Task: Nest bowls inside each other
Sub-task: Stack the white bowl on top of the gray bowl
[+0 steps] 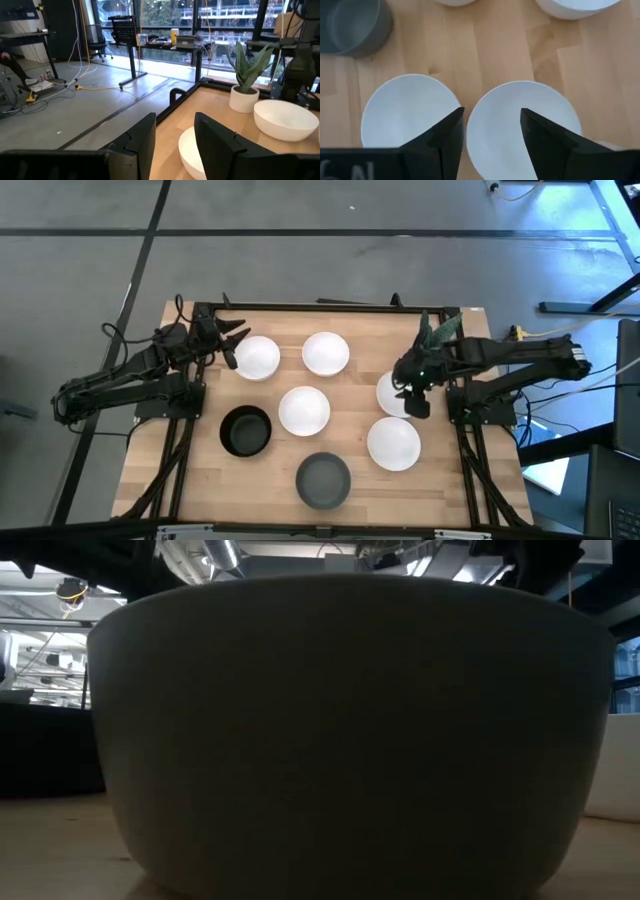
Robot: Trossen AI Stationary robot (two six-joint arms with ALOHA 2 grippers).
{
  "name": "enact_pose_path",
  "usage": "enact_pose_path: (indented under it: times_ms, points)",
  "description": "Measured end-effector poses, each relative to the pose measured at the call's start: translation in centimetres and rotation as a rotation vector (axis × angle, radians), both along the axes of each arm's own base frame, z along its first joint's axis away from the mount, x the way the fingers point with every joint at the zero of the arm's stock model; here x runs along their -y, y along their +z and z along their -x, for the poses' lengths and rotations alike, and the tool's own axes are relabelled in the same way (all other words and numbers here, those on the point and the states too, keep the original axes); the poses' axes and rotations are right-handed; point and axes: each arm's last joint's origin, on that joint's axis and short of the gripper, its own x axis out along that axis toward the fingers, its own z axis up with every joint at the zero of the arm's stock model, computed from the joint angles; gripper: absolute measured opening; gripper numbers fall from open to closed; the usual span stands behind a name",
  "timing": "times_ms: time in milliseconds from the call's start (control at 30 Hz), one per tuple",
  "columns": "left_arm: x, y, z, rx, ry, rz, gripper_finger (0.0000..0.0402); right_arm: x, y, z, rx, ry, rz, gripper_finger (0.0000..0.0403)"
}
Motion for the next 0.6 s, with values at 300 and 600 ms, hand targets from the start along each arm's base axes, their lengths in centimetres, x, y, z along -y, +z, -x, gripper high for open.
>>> enact_pose_path:
  times_ms: [300, 600]
  points:
    - [0.1, -0.1, -0.1, -0.003, -0.035, 0.013, 0.013, -2.5, -2.4, -1.5, -0.072, 0.027, 0.064, 0.0193]
    - [0.1, -0.3, 0.0, -0.021, -0.045, 0.024, 0.013, -3.5, -6.4, -0.6, -0.048, 0.005, 0.023, 0.0193]
